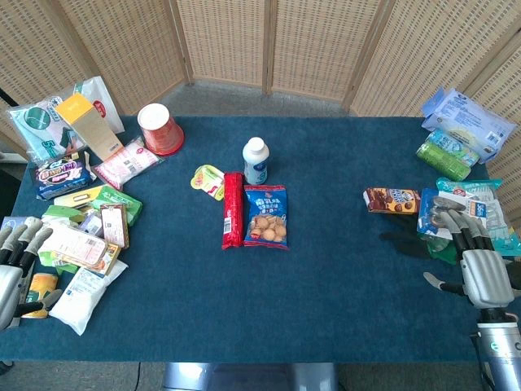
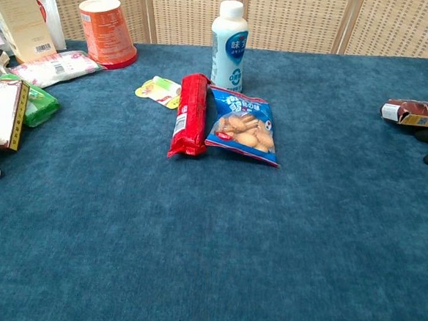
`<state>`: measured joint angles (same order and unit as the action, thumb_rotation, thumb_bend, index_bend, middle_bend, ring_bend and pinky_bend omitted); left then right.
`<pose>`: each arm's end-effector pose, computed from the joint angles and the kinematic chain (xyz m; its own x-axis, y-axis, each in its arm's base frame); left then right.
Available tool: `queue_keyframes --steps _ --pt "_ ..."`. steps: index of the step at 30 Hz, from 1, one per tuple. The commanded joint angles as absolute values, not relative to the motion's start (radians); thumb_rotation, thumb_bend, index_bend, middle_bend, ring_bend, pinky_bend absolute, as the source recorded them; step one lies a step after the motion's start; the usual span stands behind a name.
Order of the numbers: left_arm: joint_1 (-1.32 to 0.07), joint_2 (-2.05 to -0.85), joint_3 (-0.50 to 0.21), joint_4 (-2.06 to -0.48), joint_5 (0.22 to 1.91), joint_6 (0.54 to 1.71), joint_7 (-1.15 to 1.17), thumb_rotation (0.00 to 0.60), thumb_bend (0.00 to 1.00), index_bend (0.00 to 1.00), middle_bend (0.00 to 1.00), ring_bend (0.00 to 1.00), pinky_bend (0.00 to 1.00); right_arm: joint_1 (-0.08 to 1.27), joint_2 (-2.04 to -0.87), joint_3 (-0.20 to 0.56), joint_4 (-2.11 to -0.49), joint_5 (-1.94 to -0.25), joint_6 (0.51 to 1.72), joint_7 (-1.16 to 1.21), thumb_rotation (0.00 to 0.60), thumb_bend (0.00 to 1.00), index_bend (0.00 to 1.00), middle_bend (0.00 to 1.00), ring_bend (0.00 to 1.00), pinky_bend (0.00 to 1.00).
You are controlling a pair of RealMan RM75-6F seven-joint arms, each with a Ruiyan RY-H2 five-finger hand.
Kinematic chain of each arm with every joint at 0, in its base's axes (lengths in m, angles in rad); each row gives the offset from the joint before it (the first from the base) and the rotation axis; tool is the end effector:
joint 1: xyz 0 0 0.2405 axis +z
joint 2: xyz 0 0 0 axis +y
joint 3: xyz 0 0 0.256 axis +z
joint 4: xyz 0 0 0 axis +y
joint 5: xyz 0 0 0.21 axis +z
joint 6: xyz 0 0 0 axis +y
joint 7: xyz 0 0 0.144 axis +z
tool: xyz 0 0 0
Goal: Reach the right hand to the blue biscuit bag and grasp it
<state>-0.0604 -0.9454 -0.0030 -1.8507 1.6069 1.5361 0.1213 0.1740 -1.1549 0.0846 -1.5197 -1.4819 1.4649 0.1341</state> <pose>-0.2660 0.1608 0.1867 0.4518 -0.0002 0.8921 0.8881 -0.0943 -0.4498 -0.3087 -0.2178 0.1603 0.3148 0.0469 0.9480 -0.9457 -0.0700 0.3175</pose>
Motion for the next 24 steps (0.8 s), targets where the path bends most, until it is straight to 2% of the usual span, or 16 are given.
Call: queue_keyframes --steps 1,6,12,19,24 --pt "-0.060 -0.946 -0.003 -1.851 1.606 1.536 0.123 0.600 0.00 0.10 0.00 0.00 0.00 0.176 -1.157 0.085 -1.521 -1.486 1.460 0.133 0.600 0.00 0.00 0.00 0.00 0.00" --pt "-0.060 -0.947 -0.004 -1.852 1.601 1.533 0.127 0.600 0.00 0.10 0.00 0.00 0.00 0.203 -1.163 0.083 -1.550 -1.495 1.410 0.143 0.600 0.00 0.00 0.00 0.00 0.00" --pt "-0.067 -0.952 -0.007 -1.849 1.595 1.520 0.127 0.600 0.00 0.10 0.00 0.00 0.00 0.328 -1.161 0.112 -1.672 -1.494 1.230 0.143 0.600 0.00 0.00 0.00 0.00 0.00" --pt "-0.068 -0.952 -0.012 -1.844 1.580 1.518 0.125 0.600 0.00 0.10 0.00 0.00 0.00 0.504 -1.249 0.183 -1.736 -1.327 0.975 0.041 0.600 0.00 0.00 0.00 0.00 0.00" --pt "-0.070 -0.952 -0.017 -1.838 1.564 1.510 0.120 0.600 0.00 0.10 0.00 0.00 0.00 0.601 -1.350 0.218 -1.702 -1.193 0.885 -0.073 0.600 0.00 0.00 0.00 0.00 0.00"
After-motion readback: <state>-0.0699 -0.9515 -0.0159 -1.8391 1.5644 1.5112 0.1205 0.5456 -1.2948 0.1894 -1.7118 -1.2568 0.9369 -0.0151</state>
